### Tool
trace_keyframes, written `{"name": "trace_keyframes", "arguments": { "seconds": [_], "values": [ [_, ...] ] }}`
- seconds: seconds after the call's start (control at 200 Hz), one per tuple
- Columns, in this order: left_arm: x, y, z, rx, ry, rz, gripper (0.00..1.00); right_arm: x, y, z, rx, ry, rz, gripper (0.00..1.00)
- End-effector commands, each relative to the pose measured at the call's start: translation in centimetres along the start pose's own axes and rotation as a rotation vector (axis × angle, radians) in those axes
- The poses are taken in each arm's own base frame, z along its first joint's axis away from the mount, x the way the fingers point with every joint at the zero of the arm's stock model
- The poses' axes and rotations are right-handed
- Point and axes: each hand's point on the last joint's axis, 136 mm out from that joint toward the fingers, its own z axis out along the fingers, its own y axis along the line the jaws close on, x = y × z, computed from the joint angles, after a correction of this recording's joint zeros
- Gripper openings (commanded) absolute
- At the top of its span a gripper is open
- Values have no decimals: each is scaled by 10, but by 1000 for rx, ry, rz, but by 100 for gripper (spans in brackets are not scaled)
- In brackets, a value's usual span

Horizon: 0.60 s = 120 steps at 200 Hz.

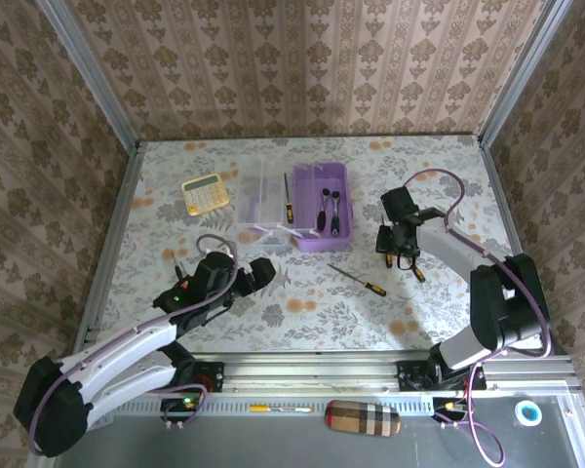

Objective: Pack the tool kit

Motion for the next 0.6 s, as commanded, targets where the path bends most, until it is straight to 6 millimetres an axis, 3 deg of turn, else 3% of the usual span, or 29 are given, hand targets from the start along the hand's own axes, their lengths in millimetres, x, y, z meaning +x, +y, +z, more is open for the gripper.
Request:
{"name": "trace_keyframes", "arguments": {
  "seconds": [0.0,0.325,0.595],
  "values": [
    [-3,-19,4,46,5,12,100,-6,-6,7,60,14,-24,44],
    [9,-27,14,58,30,22,100,-5,-8,30,89,65,-10,41],
    [22,-49,30,98,77,63,100,2,-10,42,95,104,-5,35]
  ]
}}
